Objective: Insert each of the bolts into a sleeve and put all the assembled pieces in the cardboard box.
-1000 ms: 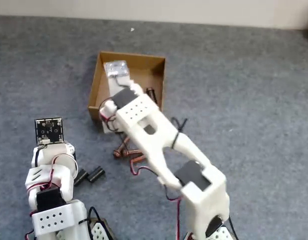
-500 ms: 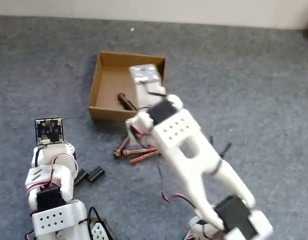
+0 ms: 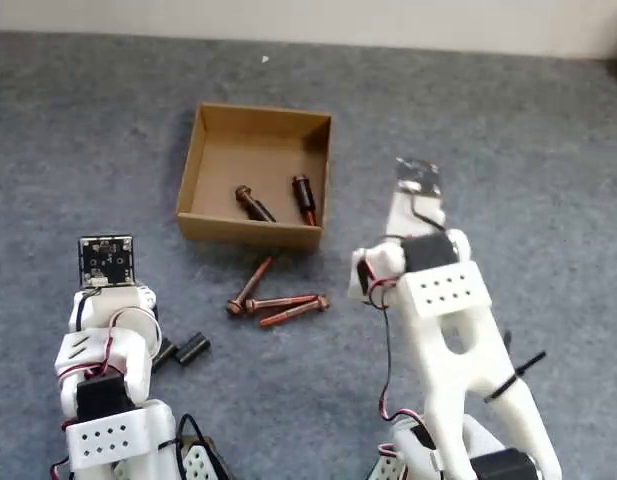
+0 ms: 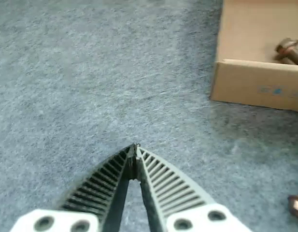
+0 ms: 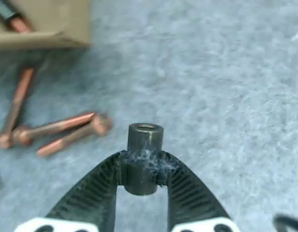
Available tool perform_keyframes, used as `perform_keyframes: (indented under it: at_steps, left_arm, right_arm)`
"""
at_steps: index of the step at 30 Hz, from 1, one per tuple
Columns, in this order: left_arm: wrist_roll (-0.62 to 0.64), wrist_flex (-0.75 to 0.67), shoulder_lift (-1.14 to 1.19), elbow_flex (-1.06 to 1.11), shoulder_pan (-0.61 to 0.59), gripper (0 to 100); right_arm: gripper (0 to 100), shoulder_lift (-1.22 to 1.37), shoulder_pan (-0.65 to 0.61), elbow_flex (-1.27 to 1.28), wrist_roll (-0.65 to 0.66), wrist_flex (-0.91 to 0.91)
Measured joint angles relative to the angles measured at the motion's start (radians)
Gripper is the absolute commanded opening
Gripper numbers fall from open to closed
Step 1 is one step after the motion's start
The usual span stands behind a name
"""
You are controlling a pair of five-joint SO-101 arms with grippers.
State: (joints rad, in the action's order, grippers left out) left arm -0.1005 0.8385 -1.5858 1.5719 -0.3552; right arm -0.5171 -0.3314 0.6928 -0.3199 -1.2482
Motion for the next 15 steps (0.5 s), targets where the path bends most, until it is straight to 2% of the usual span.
perform_keyframes:
  at_steps: [5, 10, 15]
  left_arm:
    - [0.0, 0.0, 0.0, 0.0, 0.083, 1]
    - [-0.025, 0.002, 0.0, -0.069, 0.193, 1]
    - [-0.087, 0.097, 0.002, -0.203, 0.336, 2]
  right_arm:
    - [0.5, -0.069, 0.057, 0.187, 0.0, 0.181]
    - [0.5, -0.149, 0.12, 0.221, 0.0, 0.224]
    - [0.5, -0.175, 0.173, 0.242, 0.0, 0.269]
